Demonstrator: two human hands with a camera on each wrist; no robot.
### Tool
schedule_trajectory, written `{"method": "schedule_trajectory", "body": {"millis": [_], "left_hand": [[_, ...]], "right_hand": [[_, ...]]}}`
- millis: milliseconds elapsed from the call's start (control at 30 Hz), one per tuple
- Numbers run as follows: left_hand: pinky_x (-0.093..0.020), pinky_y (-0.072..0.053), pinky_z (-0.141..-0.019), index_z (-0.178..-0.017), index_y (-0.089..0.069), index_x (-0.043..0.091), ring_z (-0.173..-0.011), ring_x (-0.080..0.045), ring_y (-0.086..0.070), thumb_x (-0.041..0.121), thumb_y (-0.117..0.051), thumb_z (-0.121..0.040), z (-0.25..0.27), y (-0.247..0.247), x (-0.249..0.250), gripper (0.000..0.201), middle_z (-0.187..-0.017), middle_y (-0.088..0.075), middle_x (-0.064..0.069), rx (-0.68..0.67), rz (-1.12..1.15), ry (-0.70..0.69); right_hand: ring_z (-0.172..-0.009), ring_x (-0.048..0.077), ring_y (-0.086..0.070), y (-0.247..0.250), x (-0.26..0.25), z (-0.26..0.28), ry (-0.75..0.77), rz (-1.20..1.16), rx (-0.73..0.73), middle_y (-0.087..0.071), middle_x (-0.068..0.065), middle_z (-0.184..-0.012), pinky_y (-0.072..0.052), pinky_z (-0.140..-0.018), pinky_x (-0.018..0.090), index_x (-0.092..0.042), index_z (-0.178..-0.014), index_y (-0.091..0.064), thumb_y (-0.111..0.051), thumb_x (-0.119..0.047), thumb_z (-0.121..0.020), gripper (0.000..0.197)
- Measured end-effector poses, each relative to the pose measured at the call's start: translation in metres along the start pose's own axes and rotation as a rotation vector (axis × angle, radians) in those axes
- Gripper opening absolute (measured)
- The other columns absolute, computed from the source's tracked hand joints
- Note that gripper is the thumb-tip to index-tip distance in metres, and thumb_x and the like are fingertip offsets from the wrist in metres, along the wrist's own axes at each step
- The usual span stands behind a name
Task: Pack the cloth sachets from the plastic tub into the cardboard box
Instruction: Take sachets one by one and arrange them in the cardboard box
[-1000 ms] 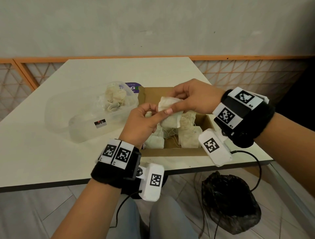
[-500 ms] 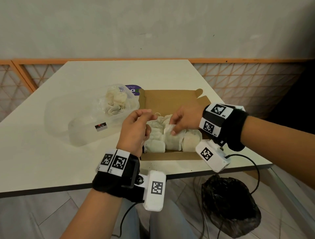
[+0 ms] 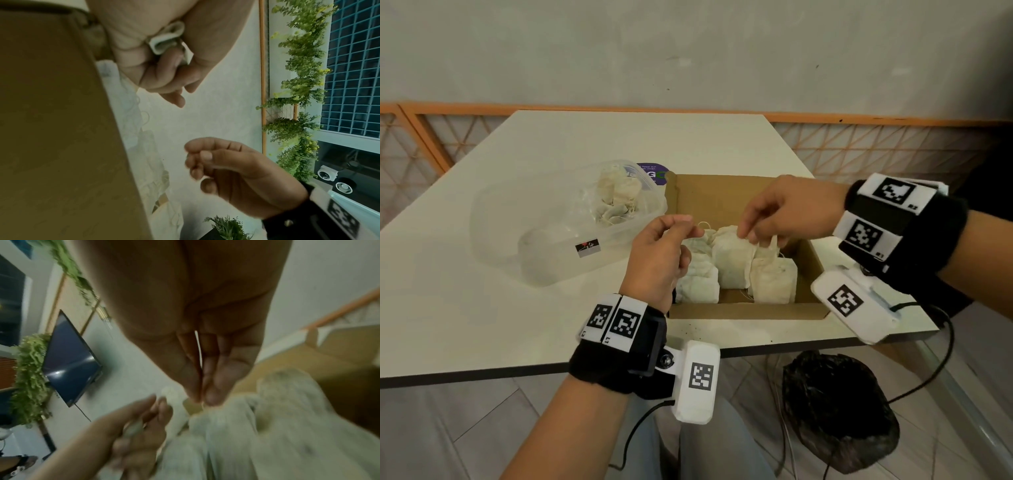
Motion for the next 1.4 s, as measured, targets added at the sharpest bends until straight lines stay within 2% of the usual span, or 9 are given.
{"method": "schedule_trajectory", "body": {"millis": [233, 433, 633, 767, 900, 1000, 1100, 1300, 1400], "left_hand": [[-0.015, -0.025, -0.035, -0.081, -0.055, 0.017, -0.04, -0.007, -0.034, 0.011, -0.054, -0.093, 0.0, 0.0, 0.0, 0.013, -0.068, -0.066, 0.003, 0.009, -0.007, 0.008], [-0.014, -0.039, -0.041, -0.095, -0.052, 0.01, -0.048, -0.008, -0.053, 0.012, -0.04, -0.1, 0.0, -0.005, -0.007, 0.013, -0.07, -0.066, -0.005, -0.047, 0.402, 0.22], [-0.038, -0.055, -0.075, -0.108, -0.051, 0.011, -0.102, -0.029, -0.066, 0.02, -0.03, -0.105, 0.009, -0.037, -0.012, 0.023, -0.109, -0.068, -0.011, -0.122, 0.541, 0.24], [-0.029, -0.053, -0.049, -0.108, -0.051, 0.014, -0.072, -0.021, -0.069, 0.023, -0.03, -0.104, 0.014, -0.046, -0.017, 0.023, -0.102, -0.068, -0.008, -0.185, 0.468, 0.226], [-0.023, -0.048, -0.049, -0.118, -0.051, 0.011, -0.075, -0.019, -0.066, 0.024, -0.051, -0.096, 0.015, -0.037, -0.017, 0.025, -0.104, -0.067, -0.012, -0.229, 0.231, 0.169], [-0.021, -0.04, -0.047, -0.103, -0.058, 0.015, -0.072, -0.016, -0.061, 0.014, -0.062, -0.089, 0.013, -0.028, -0.014, 0.015, -0.088, -0.067, -0.005, -0.223, 0.106, 0.128], [-0.016, -0.041, -0.047, -0.087, -0.06, 0.015, -0.064, -0.011, -0.051, 0.009, -0.063, -0.087, 0.01, -0.024, -0.01, 0.007, -0.081, -0.063, -0.004, -0.197, 0.096, 0.124], [-0.02, -0.057, -0.068, -0.089, -0.058, 0.012, -0.077, -0.013, -0.064, 0.002, -0.059, -0.088, 0.01, -0.028, 0.003, 0.009, -0.089, -0.066, -0.005, -0.187, 0.266, 0.067], [-0.018, -0.055, -0.061, -0.084, -0.057, 0.016, -0.07, -0.009, -0.063, 0.009, -0.065, -0.086, 0.014, -0.024, 0.005, 0.01, -0.085, -0.064, -0.002, -0.154, 0.102, 0.028]], "right_hand": [[-0.093, 0.017, -0.062, -0.049, 0.02, -0.015, -0.054, 0.199, -0.182, -0.066, -0.001, -0.11, -0.048, -0.066, 0.017, -0.017, -0.115, -0.064, -0.059, -0.007, -0.085, 0.031], [-0.083, 0.01, -0.065, -0.018, 0.002, -0.006, -0.014, -0.004, 0.005, -0.068, -0.005, -0.088, -0.051, -0.064, 0.018, -0.015, -0.101, -0.067, -0.059, -0.018, -0.088, 0.016], [-0.073, 0.014, -0.065, -0.046, -0.018, 0.009, 0.023, -0.306, -0.028, -0.069, 0.007, -0.085, -0.055, -0.069, 0.028, -0.01, -0.098, -0.063, -0.071, -0.035, -0.076, 0.033], [-0.063, 0.023, -0.059, -0.052, -0.011, 0.003, 0.061, -0.447, 0.07, -0.064, 0.012, -0.075, -0.052, -0.066, 0.038, -0.014, -0.087, -0.062, -0.071, -0.011, -0.078, 0.013], [-0.061, 0.008, -0.063, -0.038, -0.002, 0.002, 0.059, -0.517, 0.123, -0.066, 0.009, -0.081, -0.05, -0.054, 0.018, -0.011, -0.097, -0.062, -0.066, 0.0, -0.08, 0.02], [-0.073, 0.022, -0.058, -0.03, 0.003, 0.002, 0.061, -0.57, 0.119, -0.058, 0.021, -0.086, -0.049, -0.057, 0.023, -0.014, -0.104, -0.058, -0.069, 0.001, -0.076, 0.034], [-0.064, 0.019, -0.055, -0.016, 0.007, 0.001, 0.073, -0.638, 0.204, -0.058, 0.014, -0.075, -0.047, -0.054, 0.022, -0.014, -0.108, -0.057, -0.068, 0.003, -0.076, 0.038], [-0.079, 0.009, -0.061, -0.02, 0.002, 0.003, 0.072, -0.579, 0.147, -0.068, 0.002, -0.091, -0.049, -0.07, 0.022, -0.018, -0.104, -0.067, -0.071, -0.022, -0.078, 0.026], [-0.081, 0.012, -0.063, -0.014, 0.009, 0.006, 0.064, -0.582, 0.201, -0.07, 0.007, -0.095, -0.051, -0.069, 0.021, -0.013, -0.1, -0.068, -0.069, -0.014, -0.08, 0.02]]}}
Point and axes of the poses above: each hand's wrist, its own z-axis away from the middle knuckle, its own y-axis out of the back of the hand, x = y × z, the point moved 7 cm from there along -z, towards the middle knuckle
